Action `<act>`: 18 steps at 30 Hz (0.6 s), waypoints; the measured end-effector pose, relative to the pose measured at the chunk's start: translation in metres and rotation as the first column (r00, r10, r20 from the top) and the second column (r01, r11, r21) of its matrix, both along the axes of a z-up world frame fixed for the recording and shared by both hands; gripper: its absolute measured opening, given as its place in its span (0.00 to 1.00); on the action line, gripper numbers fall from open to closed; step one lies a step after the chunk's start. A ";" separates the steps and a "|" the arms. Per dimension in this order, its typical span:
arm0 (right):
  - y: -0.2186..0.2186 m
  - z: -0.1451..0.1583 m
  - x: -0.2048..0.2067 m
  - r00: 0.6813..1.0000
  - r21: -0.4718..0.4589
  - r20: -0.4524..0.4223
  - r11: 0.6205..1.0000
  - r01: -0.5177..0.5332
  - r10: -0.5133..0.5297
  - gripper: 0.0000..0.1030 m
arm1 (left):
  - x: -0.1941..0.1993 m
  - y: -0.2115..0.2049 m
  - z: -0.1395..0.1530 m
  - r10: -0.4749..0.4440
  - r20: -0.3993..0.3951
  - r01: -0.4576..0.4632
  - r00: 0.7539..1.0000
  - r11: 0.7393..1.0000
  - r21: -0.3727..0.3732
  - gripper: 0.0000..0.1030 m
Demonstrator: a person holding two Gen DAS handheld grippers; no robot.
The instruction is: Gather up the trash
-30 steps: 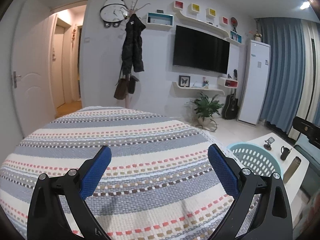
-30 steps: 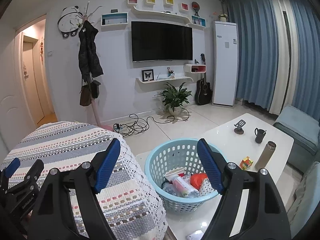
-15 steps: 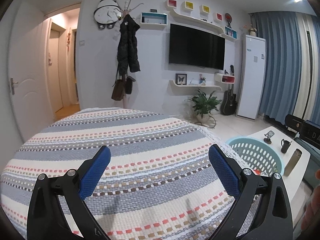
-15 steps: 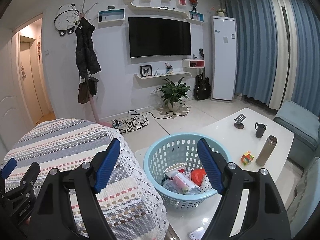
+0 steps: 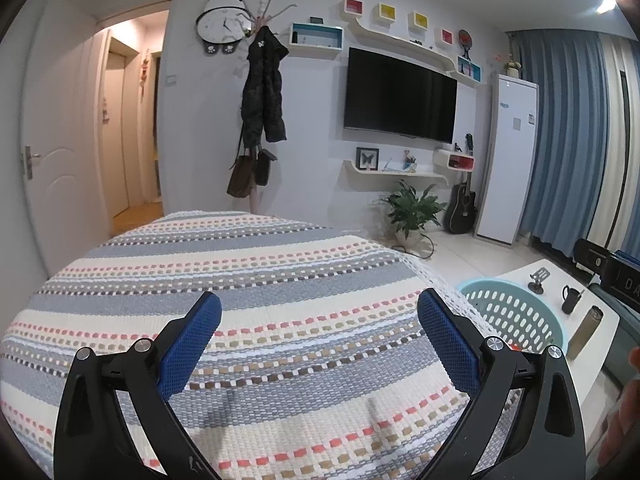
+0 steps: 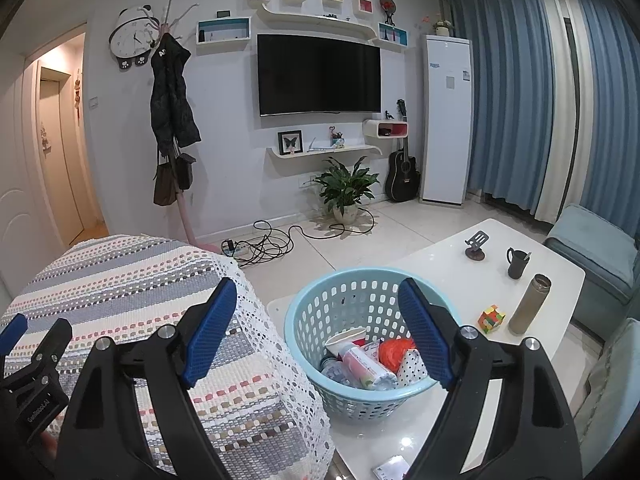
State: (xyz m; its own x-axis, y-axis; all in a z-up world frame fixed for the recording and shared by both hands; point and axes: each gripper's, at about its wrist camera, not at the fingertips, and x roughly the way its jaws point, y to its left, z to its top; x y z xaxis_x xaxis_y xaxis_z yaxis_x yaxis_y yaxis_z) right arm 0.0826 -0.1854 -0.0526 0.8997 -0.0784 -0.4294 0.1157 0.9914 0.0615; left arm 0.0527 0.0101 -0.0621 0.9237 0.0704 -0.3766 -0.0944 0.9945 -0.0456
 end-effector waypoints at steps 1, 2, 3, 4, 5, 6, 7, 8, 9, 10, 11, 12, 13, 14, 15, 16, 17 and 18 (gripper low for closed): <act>0.000 0.000 0.000 1.000 0.000 -0.002 1.000 -0.001 0.001 0.77 | 0.000 0.000 0.000 -0.001 -0.001 0.001 1.000 1.000 0.001 0.93; 0.001 0.000 0.001 1.000 0.000 -0.004 1.000 -0.002 0.002 0.77 | 0.001 0.000 0.000 -0.002 -0.003 0.002 1.000 1.000 0.001 0.93; 0.001 -0.001 0.002 1.000 0.000 -0.006 1.000 -0.003 0.003 0.77 | 0.001 0.000 0.000 -0.004 -0.005 0.004 1.000 1.000 0.000 0.93; 0.001 -0.001 0.002 1.000 -0.001 -0.007 1.000 -0.004 0.004 0.77 | 0.001 0.000 0.000 -0.005 -0.006 0.005 1.000 1.000 -0.001 0.93; 0.002 -0.001 0.002 1.000 -0.003 -0.007 1.000 -0.005 0.005 0.77 | 0.001 0.000 0.000 -0.004 -0.005 0.004 1.000 1.000 -0.002 0.93; 0.002 -0.002 0.002 1.000 -0.005 -0.007 1.000 -0.005 0.005 0.77 | 0.000 0.001 0.000 -0.004 -0.003 0.004 1.000 1.000 -0.002 0.93; 0.003 -0.002 0.002 1.000 -0.007 -0.008 1.000 -0.004 0.004 0.77 | 0.000 0.000 0.000 -0.005 -0.003 0.005 1.000 1.000 -0.001 0.93; 0.003 -0.002 0.002 1.000 -0.007 -0.009 1.000 -0.005 0.004 0.77 | 0.001 -0.001 0.000 -0.005 -0.004 0.005 1.000 1.000 0.001 0.93; 0.004 -0.003 0.003 1.000 -0.005 -0.010 1.000 -0.007 0.007 0.77 | 0.001 -0.001 0.000 -0.005 -0.006 0.005 1.000 1.000 0.003 0.93; 0.004 -0.002 0.002 1.000 -0.005 -0.011 1.000 -0.008 0.008 0.77 | 0.001 -0.001 0.000 -0.004 -0.006 0.004 1.000 1.000 0.003 0.93; 0.004 -0.002 0.002 1.000 -0.005 -0.011 1.000 -0.010 0.010 0.77 | 0.001 -0.001 0.001 -0.005 -0.004 0.005 1.000 1.000 0.001 0.93; 0.005 -0.002 0.002 1.000 -0.006 -0.011 1.000 -0.011 0.011 0.77 | 0.002 -0.001 0.001 -0.005 -0.005 0.005 1.000 1.000 0.001 0.93; 0.004 -0.003 0.002 1.000 -0.006 -0.011 1.000 -0.011 0.011 0.77 | 0.002 -0.001 0.001 -0.004 -0.007 0.004 1.000 1.000 0.000 0.93; 0.004 -0.003 0.002 1.000 -0.007 -0.010 1.000 -0.011 0.011 0.77 | 0.003 -0.001 0.000 -0.004 -0.008 0.004 1.000 1.000 -0.002 0.93; 0.004 -0.003 0.002 1.000 -0.006 -0.011 1.000 -0.011 0.011 0.77 | 0.003 -0.001 0.000 -0.004 -0.009 0.004 1.000 1.000 -0.003 0.93; 0.004 -0.003 0.003 1.000 -0.004 -0.012 1.000 -0.012 0.012 0.77 | 0.002 -0.002 0.000 -0.003 -0.008 0.003 1.000 1.000 -0.004 0.93; 0.004 -0.003 0.002 1.000 -0.004 -0.012 1.000 -0.012 0.012 0.77 | 0.003 -0.002 0.000 -0.003 -0.008 0.003 1.000 1.000 -0.003 0.93; 0.005 -0.003 0.003 1.000 -0.003 -0.012 1.000 -0.013 0.013 0.77 | 0.003 -0.002 0.000 -0.003 -0.009 0.003 1.000 1.000 -0.002 0.93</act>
